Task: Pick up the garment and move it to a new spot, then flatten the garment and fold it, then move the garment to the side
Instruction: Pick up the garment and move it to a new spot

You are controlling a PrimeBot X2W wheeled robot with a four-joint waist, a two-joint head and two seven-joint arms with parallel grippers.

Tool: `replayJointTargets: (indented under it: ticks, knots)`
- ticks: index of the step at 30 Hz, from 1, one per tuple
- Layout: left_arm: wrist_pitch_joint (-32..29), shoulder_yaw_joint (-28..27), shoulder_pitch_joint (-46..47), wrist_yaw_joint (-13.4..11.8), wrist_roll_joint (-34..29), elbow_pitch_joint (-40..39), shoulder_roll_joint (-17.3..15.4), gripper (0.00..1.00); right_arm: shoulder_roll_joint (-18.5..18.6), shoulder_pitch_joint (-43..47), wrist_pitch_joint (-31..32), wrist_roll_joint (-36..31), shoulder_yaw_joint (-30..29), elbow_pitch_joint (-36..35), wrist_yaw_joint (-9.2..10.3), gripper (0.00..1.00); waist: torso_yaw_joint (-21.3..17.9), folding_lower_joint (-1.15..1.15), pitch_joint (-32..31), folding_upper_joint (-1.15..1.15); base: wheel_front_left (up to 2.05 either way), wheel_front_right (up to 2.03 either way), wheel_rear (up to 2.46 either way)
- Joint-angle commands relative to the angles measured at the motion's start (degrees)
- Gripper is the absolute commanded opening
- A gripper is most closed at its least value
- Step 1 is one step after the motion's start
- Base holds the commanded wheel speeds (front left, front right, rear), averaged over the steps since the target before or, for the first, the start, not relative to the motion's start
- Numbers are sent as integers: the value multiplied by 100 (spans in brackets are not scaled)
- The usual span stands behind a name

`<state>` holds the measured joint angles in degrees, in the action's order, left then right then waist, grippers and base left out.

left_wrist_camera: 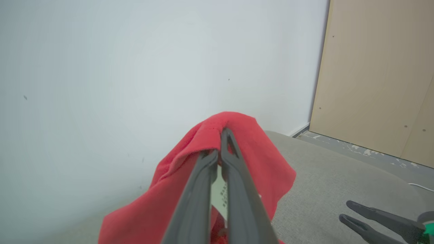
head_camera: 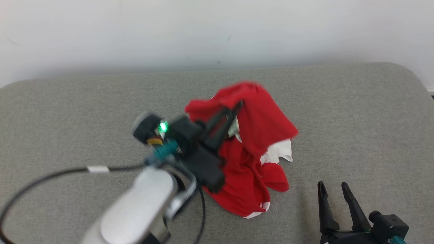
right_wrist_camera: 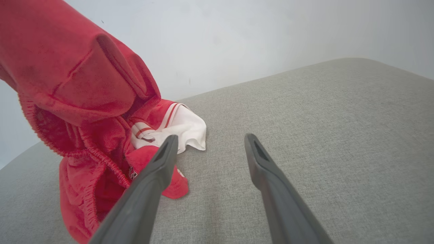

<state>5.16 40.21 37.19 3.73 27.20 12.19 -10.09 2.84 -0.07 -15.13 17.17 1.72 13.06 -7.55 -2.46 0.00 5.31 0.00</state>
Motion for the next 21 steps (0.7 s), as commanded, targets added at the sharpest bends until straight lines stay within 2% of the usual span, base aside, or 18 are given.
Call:
replayJointTargets:
  ticks: [1, 7, 10, 21]
  knots:
    - [-138, -106, 375, 81, -6, -90, -112, 0, 9, -73, -2, 48, 7, 6, 13, 100, 49, 0, -19, 0, 0, 0, 0]
    - [-530, -443, 1436, 228, 309, -136, -290, 0, 7, -106, -2, 110, 43, 14, 13, 100, -5, 0, -16, 0, 0, 0, 0]
    - [-620, -650, 1946, 272, 473, -107, -272, 0, 9, -70, -2, 145, 51, 9, 13, 100, -59, 0, -25, 0, 0, 0, 0]
    - [-545, -1001, 3370, 329, 754, 405, -246, 0, 9, -1, -2, 101, 41, 77, 13, 100, -169, 0, -173, 0, 0, 0, 0]
